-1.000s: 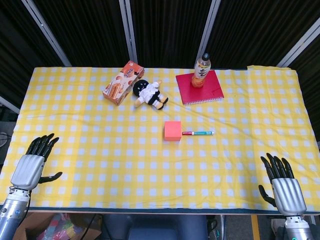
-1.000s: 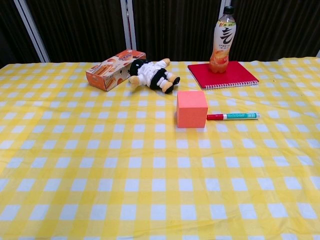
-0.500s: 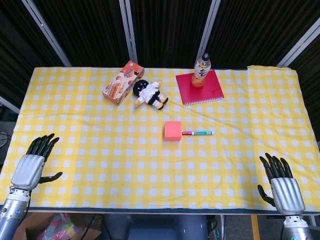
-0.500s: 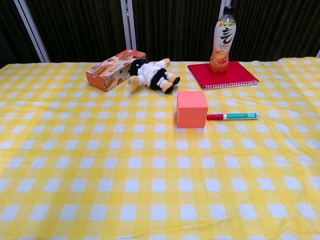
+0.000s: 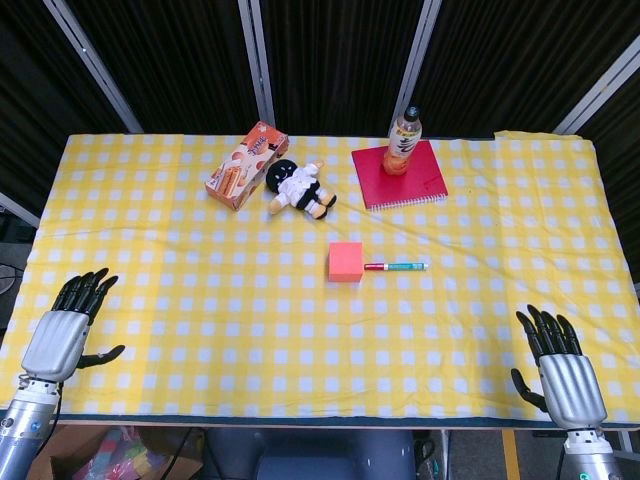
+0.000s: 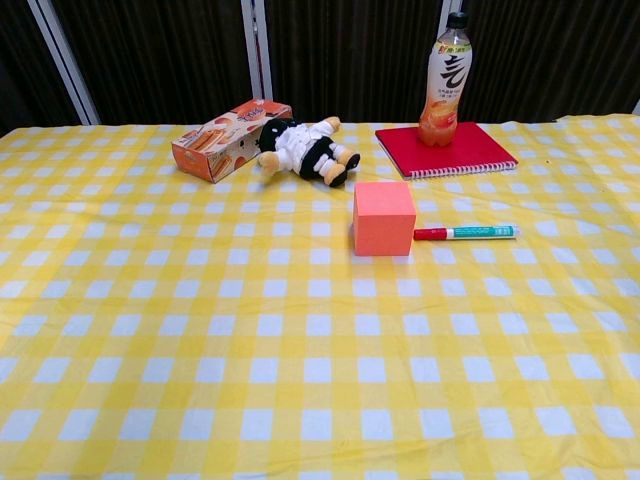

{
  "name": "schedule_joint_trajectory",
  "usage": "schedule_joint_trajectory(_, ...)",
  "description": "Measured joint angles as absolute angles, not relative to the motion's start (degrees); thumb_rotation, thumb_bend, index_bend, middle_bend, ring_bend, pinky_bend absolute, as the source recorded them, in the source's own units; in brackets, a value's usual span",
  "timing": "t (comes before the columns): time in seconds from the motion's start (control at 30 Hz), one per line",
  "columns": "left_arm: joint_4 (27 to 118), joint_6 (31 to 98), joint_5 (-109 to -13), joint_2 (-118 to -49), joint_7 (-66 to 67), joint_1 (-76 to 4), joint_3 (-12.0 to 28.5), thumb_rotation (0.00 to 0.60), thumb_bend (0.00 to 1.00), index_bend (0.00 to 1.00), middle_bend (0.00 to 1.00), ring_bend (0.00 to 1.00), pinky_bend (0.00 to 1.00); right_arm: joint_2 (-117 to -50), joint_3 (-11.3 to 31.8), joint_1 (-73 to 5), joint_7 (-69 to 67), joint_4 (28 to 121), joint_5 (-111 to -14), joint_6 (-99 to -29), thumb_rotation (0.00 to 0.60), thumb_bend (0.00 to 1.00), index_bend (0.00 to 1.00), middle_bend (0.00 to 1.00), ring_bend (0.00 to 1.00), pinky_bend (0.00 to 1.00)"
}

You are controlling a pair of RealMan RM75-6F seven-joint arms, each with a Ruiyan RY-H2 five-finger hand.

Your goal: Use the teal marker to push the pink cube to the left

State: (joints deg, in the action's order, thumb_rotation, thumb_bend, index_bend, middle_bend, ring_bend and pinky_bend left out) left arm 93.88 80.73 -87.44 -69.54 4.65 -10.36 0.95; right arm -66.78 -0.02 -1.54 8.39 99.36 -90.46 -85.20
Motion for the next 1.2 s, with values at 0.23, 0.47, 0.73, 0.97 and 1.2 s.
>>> schedule_joint_trajectory(0.23,93.8,80.5,-87.6,-69.3,4.0,-10.6,1.0,0.6,0.0,0.0,0.0,0.0,0.0,-66.6,3.3,-5.3,10.6,103.5,-87.7,-81.2,0.6,0.43,0.0,0.0,0.0,0.0)
schedule_joint_trajectory(0.47,94.4,79.5,-87.5,-68.3,3.5,-10.7,0.6,0.6,0.0,0.0,0.0,0.0,0.0,-68.7,8.5,-12.2,17.0,107.6,-77.3,-72.7,0.6,0.43,0.06,0.0,0.0,0.0)
schedule_joint_trajectory(0.73,94.9,78.4,-87.8,-67.2,2.4,-11.1,0.1,0.6,0.0,0.0,0.0,0.0,0.0,-76.9,14.6,-23.8,30.1,105.8,-60.7,-64.8,0.6,0.43,0.1,0.0,0.0,0.0)
schedule_joint_trajectory(0.97,95.2,77.4,-87.1,-66.4,1.4,-11.5,0.2,0.6,0.0,0.0,0.0,0.0,0.0,-84.8,18.1,-33.5,36.9,97.4,-48.1,-60.4,0.6,0.43,0.1,0.0,0.0,0.0)
schedule_joint_trajectory(1.2,95.4,76.4,-86.5,-66.0,0.5,-11.8,0.2,0.6,0.0,0.0,0.0,0.0,0.0,-89.3,20.0,-40.2,39.6,89.4,-39.2,-56.5,0.6,0.43,0.16,0.0,0.0,0.0)
